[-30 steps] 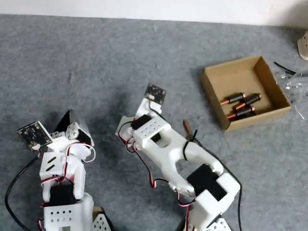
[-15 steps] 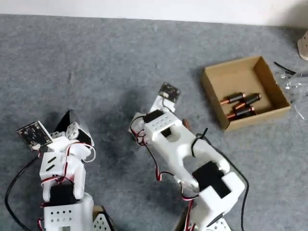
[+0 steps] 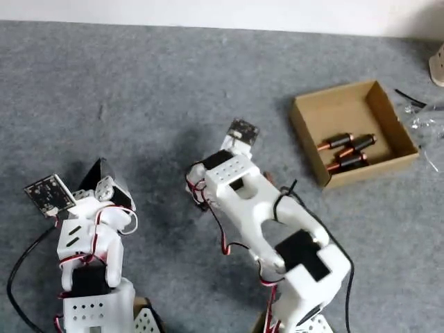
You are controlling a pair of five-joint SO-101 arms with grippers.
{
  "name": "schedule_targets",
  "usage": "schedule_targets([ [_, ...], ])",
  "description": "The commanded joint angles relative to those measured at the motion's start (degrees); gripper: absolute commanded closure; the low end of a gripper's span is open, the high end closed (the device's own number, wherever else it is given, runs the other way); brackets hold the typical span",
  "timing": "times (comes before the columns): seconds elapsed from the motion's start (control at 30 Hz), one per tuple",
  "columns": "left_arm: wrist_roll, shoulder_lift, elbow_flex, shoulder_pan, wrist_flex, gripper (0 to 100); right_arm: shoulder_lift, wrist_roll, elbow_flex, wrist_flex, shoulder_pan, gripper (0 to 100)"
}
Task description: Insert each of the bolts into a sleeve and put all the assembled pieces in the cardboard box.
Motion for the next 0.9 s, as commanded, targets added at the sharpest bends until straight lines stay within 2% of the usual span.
schedule_targets([
  [0.0,-0.35,0.31,1.27,-0.48,-1.49,99,-6.90,1.41,-1.45,1.36,0.22,99.5],
  [0.2,-0.35,0.31,1.27,-0.48,-1.49,99,-15.16,1.58,3.56,1.01,0.22,99.5],
  [0.4,-0.35,0.31,1.27,-0.48,-1.49,99,-25.45,8.79,7.96,1.01,1.45,99.5],
  [0.57,-0.35,0.40,1.27,-0.48,-1.49,99,-30.37,9.23,10.68,0.31,1.45,99.5],
  [0.87,-0.35,0.40,1.27,-0.40,-1.49,99,-30.99,9.05,18.95,-12.70,1.45,99.5],
])
